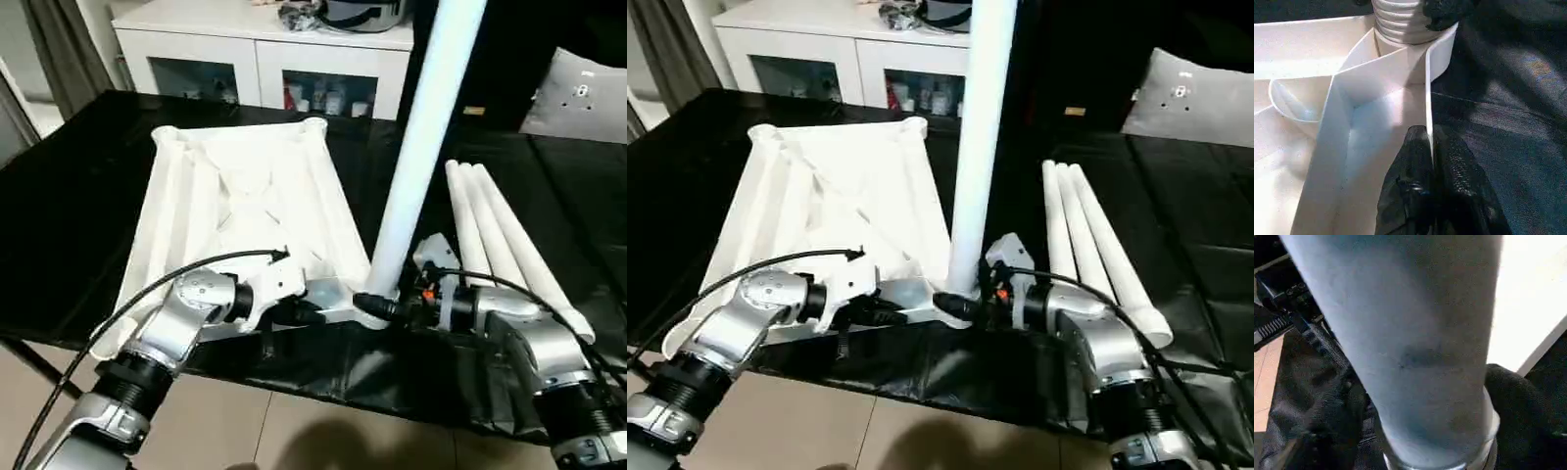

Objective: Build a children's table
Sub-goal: Rotate leg to tighten

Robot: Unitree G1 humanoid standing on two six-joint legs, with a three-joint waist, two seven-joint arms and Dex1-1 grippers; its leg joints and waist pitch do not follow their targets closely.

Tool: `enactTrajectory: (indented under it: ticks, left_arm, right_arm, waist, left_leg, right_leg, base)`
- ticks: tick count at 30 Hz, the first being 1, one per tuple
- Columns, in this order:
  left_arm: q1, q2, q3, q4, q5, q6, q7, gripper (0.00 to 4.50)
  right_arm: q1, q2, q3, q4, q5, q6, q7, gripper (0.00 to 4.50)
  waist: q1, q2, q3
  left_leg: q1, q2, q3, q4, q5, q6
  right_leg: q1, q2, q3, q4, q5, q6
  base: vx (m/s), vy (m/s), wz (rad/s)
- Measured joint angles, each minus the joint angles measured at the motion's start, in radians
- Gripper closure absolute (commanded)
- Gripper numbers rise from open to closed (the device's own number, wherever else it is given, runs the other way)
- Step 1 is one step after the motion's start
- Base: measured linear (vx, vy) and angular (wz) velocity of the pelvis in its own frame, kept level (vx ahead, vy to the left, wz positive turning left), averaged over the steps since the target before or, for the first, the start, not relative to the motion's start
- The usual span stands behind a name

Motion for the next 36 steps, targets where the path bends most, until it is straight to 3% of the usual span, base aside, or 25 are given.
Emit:
enactTrajectory:
  ticks: [3,14,24,29,32,35,36]
  left_arm:
    - [0.000,0.000,0.000,0.000,0.000,0.000,0.000,4.50]
    - [0.002,0.004,0.000,-0.005,-0.001,0.001,-0.013,4.50]
    - [0.002,-0.017,0.017,-0.013,-0.022,0.063,-0.004,4.50]
    - [-0.022,-0.122,0.056,0.009,-0.004,0.212,0.178,4.50]
    - [-0.057,-0.214,0.074,0.047,0.009,0.300,0.323,4.50]
    - [-0.073,-0.285,0.074,0.065,0.034,0.332,0.425,4.50]
    - [-0.073,-0.291,0.073,0.065,0.035,0.333,0.430,4.50]
  right_arm:
    - [0.000,0.008,-0.001,0.013,0.000,-0.001,0.002,0.62]
    - [0.008,0.005,-0.007,0.006,0.002,0.007,0.005,1.61]
    - [0.028,0.025,-0.022,-0.009,0.001,0.007,-0.030,1.71]
    - [-0.014,0.147,-0.084,0.064,-0.036,0.012,-0.317,1.71]
    - [-0.084,0.227,-0.134,0.139,-0.062,0.039,-0.527,1.71]
    - [-0.113,0.251,-0.153,0.174,-0.081,0.036,-0.631,1.71]
    - [-0.113,0.258,-0.156,0.178,-0.083,0.024,-0.642,1.16]
  waist:
    - [0.000,0.000,0.000]
    - [0.002,0.000,0.000]
    - [0.000,0.001,-0.001]
    - [-0.016,0.004,-0.002]
    - [-0.030,0.007,0.000]
    - [-0.028,0.008,-0.001]
    - [-0.027,0.009,-0.001]
  left_leg:
    - [0.000,0.000,0.000,0.000,0.000,0.000]
    - [0.000,0.000,0.000,0.000,0.000,0.000]
    - [0.000,0.000,0.000,0.000,0.000,0.000]
    - [0.006,0.000,0.000,0.001,0.002,-0.002]
    - [0.013,-0.001,0.000,0.000,0.002,-0.003]
    - [0.016,-0.001,0.000,-0.001,0.002,-0.002]
    - [0.016,-0.001,0.000,-0.002,0.002,-0.002]
  right_leg:
    - [0.000,0.000,0.000,0.000,0.000,0.000]
    - [0.000,0.000,0.000,0.000,0.000,0.000]
    - [0.000,0.000,0.000,0.000,0.000,0.000]
    - [0.004,0.000,0.000,0.001,0.000,0.001]
    - [0.009,-0.001,0.000,-0.001,-0.001,0.002]
    - [0.013,-0.001,0.000,-0.003,-0.002,0.004]
    - [0.013,-0.001,0.000,-0.004,-0.002,0.004]
  base:
    - [0.000,0.000,0.00]
    - [0.000,0.000,0.00]
    - [0.000,0.000,0.00]
    - [0.000,0.000,0.00]
    - [0.000,0.000,0.00]
    - [0.000,0.000,0.00]
    - [0.000,0.000,0.00]
